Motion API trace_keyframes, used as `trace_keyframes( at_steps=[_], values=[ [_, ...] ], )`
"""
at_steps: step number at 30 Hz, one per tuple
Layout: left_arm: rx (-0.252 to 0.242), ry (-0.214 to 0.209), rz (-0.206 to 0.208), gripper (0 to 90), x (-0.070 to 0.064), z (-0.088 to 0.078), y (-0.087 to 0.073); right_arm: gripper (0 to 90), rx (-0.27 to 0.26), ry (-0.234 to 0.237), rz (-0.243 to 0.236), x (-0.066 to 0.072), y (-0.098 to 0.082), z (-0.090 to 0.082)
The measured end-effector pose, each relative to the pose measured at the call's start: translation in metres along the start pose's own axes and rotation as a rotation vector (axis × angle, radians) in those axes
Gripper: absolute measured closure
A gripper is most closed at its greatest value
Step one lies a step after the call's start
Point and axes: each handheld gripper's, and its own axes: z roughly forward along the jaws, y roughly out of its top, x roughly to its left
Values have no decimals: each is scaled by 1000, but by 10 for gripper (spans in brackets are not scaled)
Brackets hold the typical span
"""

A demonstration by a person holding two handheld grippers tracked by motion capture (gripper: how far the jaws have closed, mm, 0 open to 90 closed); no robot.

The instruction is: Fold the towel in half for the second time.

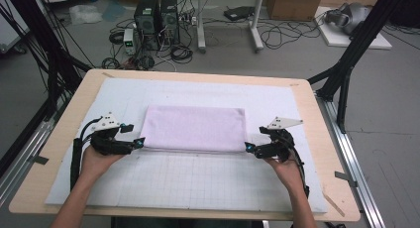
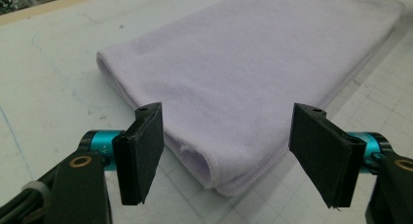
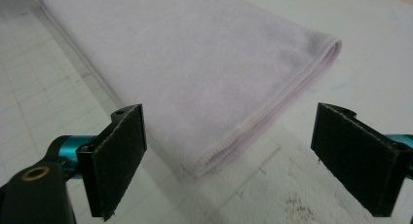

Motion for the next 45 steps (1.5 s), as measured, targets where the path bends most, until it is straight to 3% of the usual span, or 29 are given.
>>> trace_keyframes(
  at_steps=[3,16,30,45],
  values=[
    [2,11,-6,280,-1,-5,-5,120,-2,-4,18,0,-6,-4],
    [8,34,-8,231,-10,-17,-18,120,-20,-22,-13,21,-21,-16],
    [-6,65,-3,207,-19,-37,-30,118,-41,-34,1,28,-35,-34],
    [-8,65,-11,188,-24,-50,-41,116,-47,-49,8,38,-49,-51]
  ],
)
